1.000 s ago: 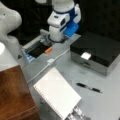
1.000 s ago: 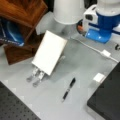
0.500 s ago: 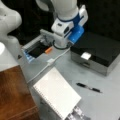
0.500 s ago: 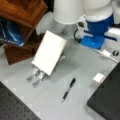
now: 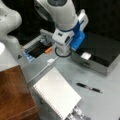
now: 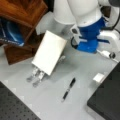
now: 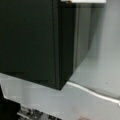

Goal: Open the box. Pick up the pen. Place the pen in the box. Pick up the book. Place the book on the shelf.

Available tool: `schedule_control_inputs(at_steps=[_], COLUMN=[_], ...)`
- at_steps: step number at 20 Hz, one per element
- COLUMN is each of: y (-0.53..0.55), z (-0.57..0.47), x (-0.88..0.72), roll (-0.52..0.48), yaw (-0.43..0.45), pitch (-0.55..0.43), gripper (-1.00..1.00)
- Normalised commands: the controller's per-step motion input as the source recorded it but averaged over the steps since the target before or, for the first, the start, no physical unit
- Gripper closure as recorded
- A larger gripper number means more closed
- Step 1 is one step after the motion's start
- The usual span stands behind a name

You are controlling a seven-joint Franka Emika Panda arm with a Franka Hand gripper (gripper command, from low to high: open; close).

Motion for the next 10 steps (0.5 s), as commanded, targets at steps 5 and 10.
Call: schedule_control_inputs(at_steps=[5, 10], y=[-0.08, -0.12], z=[-0.13, -0.1], x=[0.28, 0.25], roll=[0.308, 0.267], yaw=[-0.002, -0.061], pitch=[0.023, 0.056], gripper=[-1.0, -1.0])
